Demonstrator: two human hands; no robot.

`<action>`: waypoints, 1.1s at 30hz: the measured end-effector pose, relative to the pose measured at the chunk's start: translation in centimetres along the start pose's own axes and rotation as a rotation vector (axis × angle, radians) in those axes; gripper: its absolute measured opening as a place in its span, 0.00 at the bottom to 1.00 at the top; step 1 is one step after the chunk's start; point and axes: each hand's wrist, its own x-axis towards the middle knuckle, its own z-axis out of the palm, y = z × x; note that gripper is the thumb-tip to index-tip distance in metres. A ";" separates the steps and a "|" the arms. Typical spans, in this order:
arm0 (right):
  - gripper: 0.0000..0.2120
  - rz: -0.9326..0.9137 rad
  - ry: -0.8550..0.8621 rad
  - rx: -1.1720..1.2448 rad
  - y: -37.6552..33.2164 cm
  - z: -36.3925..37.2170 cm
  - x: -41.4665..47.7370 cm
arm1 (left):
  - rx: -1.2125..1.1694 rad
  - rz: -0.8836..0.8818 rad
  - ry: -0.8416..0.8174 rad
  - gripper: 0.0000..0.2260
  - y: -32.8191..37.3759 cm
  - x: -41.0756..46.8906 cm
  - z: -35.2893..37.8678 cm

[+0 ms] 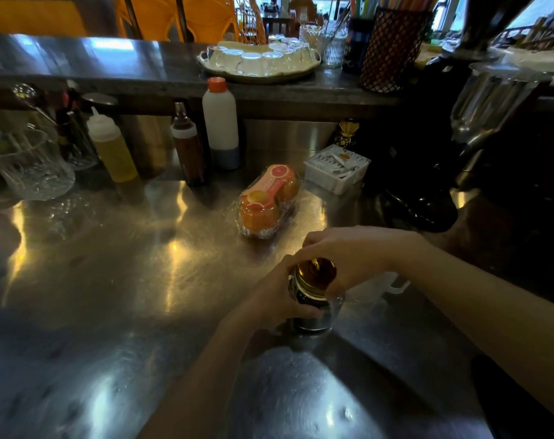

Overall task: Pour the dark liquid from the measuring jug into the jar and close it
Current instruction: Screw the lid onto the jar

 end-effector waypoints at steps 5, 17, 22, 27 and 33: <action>0.31 0.214 0.279 -0.239 -1.2 1.8 0.8 | -0.023 -0.029 0.004 0.39 -0.2 0.1 0.2; 0.30 0.178 0.286 -0.268 -1.2 1.1 -0.1 | 0.014 -0.026 0.017 0.35 -0.8 0.4 0.3; 0.32 0.048 0.116 -0.034 0.1 1.6 -0.3 | 0.013 -0.030 0.056 0.36 -0.8 0.4 0.5; 0.33 0.202 0.342 -0.210 -0.2 1.8 0.0 | 0.022 -0.045 0.035 0.34 -0.8 0.3 0.3; 0.26 0.065 0.236 -0.175 -0.2 2.2 -0.4 | 0.019 -0.010 0.010 0.37 -0.6 0.2 0.3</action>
